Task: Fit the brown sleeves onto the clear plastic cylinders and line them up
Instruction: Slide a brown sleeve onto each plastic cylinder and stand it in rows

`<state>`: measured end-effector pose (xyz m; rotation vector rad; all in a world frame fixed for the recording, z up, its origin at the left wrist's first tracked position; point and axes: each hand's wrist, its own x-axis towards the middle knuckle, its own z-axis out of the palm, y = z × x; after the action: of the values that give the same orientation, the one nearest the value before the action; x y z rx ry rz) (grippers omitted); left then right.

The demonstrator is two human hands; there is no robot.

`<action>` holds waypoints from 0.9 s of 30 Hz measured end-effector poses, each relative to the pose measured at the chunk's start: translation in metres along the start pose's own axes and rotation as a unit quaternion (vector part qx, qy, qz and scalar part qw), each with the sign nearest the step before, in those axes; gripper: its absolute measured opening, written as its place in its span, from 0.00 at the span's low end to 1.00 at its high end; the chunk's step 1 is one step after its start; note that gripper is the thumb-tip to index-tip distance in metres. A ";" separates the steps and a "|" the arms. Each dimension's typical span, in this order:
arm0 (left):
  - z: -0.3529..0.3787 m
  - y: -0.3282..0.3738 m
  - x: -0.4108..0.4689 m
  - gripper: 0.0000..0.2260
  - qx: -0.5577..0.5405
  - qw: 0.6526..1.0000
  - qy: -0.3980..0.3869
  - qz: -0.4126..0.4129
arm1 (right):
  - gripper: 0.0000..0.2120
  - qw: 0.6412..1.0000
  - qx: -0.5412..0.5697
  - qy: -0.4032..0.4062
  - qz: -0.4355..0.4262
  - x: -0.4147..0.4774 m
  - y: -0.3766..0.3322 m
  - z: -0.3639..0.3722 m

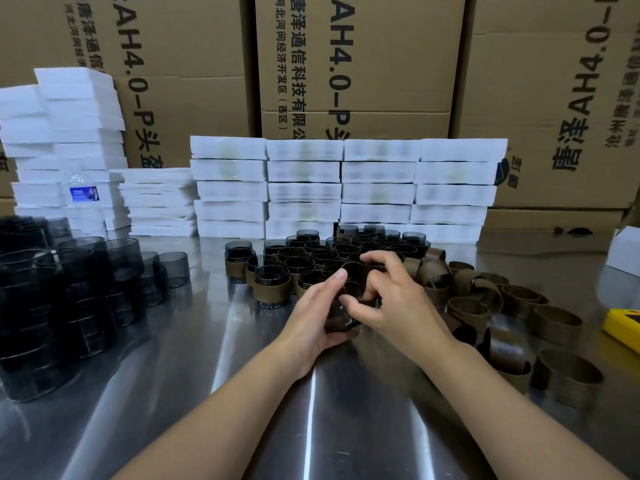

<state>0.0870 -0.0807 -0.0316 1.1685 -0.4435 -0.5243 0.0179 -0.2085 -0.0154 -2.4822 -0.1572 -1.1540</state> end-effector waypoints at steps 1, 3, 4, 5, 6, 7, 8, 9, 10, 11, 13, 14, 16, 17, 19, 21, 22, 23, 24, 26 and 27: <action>-0.001 -0.001 0.001 0.33 -0.003 1.000 -0.001 0.003 | 0.18 1.000 -0.008 0.004 -0.012 0.000 -0.001 0.000; -0.002 -0.002 0.002 0.30 -0.003 1.000 -0.004 0.009 | 0.17 0.999 -0.022 0.011 -0.030 -0.001 -0.004 0.000; -0.003 -0.003 0.003 0.27 -0.004 1.000 -0.002 0.013 | 0.17 0.999 -0.026 0.012 -0.034 -0.001 -0.005 -0.001; -0.004 -0.003 0.004 0.25 -0.008 1.000 0.001 0.015 | 0.17 0.999 -0.029 0.010 -0.037 -0.001 -0.005 -0.001; -0.004 -0.003 0.005 0.24 -0.015 1.000 0.003 0.017 | 0.16 0.999 -0.034 0.007 -0.037 -0.001 -0.006 -0.002; -0.005 -0.004 0.006 0.23 -0.022 1.000 0.004 0.019 | 0.16 0.999 -0.039 0.002 -0.035 -0.001 -0.006 -0.003; -0.005 -0.003 0.007 0.22 -0.028 0.999 0.003 0.021 | 0.15 0.999 -0.043 -0.003 -0.031 -0.001 -0.006 -0.003; -0.005 -0.003 0.007 0.21 -0.031 0.999 0.001 0.022 | 0.14 0.999 -0.042 -0.008 -0.027 -0.001 -0.006 -0.003; -0.006 -0.003 0.007 0.21 -0.032 0.999 0.002 0.024 | 0.12 0.999 -0.035 -0.013 -0.021 -0.001 -0.006 -0.003; -0.006 -0.003 0.008 0.20 -0.032 0.999 0.005 0.025 | 0.11 1.000 -0.020 -0.018 -0.013 -0.002 -0.006 -0.003; -0.005 -0.002 0.008 0.16 -0.035 0.999 0.011 0.026 | 0.16 0.999 0.025 -0.042 0.013 -0.002 -0.005 -0.003; -0.005 -0.001 0.007 0.15 -0.037 0.999 0.013 0.028 | 0.20 0.997 0.050 -0.052 0.029 -0.002 -0.005 -0.002; -0.005 0.002 0.006 0.16 -0.044 0.998 0.019 0.034 | 0.25 0.989 0.113 -0.056 0.072 -0.002 -0.008 0.000; -0.005 0.003 0.005 0.18 -0.045 0.998 0.022 0.037 | 0.26 0.982 0.149 -0.055 0.100 -0.002 -0.009 0.001; -0.003 0.006 0.003 0.26 -0.043 0.998 0.031 0.042 | 0.26 0.961 0.218 -0.058 0.157 -0.001 -0.010 0.006; -0.001 0.007 0.001 0.30 -0.038 0.997 0.036 0.048 | 0.28 0.939 0.268 -0.065 0.204 0.000 -0.009 0.010; -0.001 0.007 0.000 0.30 -0.036 0.997 0.038 0.052 | 0.29 0.929 0.289 -0.069 0.222 0.000 -0.009 0.011; -0.001 0.007 0.000 0.29 -0.035 0.997 0.041 0.055 | 0.29 0.916 0.314 -0.076 0.238 0.001 -0.008 0.012; -0.001 0.007 0.000 0.29 -0.037 0.997 0.046 0.057 | 0.26 0.901 0.344 -0.081 0.250 0.001 -0.008 0.013; -0.001 0.007 0.000 0.30 -0.045 0.996 0.053 0.060 | 0.17 0.871 0.405 -0.083 0.266 0.003 -0.007 0.011; -0.002 0.006 0.000 0.29 -0.047 0.996 0.055 0.061 | 0.15 0.855 0.432 -0.079 0.274 0.004 -0.007 0.010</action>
<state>0.0890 -0.0777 -0.0261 1.0677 -0.3891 -0.3703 0.0255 -0.1989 -0.0162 -1.6306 0.0020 -0.4603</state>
